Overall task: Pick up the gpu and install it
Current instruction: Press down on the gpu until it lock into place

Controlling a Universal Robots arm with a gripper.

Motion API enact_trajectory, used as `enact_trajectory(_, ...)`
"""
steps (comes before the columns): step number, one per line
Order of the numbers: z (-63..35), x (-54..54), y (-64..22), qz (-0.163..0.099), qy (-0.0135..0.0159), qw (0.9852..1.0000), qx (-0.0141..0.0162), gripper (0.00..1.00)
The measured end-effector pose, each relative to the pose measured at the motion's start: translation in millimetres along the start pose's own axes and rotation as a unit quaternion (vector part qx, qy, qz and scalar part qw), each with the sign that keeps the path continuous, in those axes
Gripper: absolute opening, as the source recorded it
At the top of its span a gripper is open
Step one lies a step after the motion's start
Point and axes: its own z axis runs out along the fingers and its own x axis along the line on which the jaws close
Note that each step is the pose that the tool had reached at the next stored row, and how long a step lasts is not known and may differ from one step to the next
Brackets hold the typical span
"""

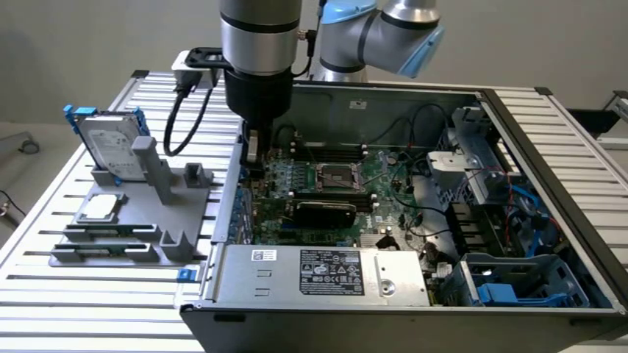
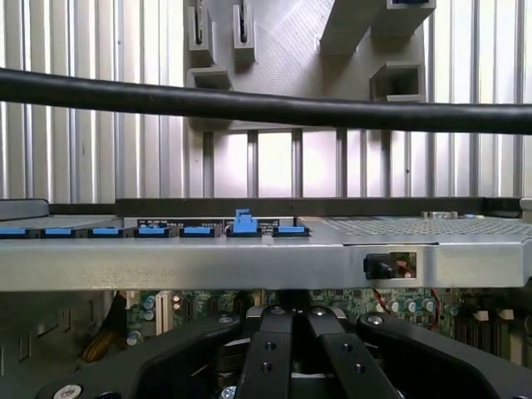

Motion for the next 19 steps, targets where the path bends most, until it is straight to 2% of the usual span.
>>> enact_trajectory(4, 0.0, 0.1, 0.2, -0.001, 0.0039, 1.0, 0.0, 0.11)
enact_trajectory(19, 0.1, 0.0, 2.2, -0.002, 0.0121, 0.9999, 0.0001, 0.11)
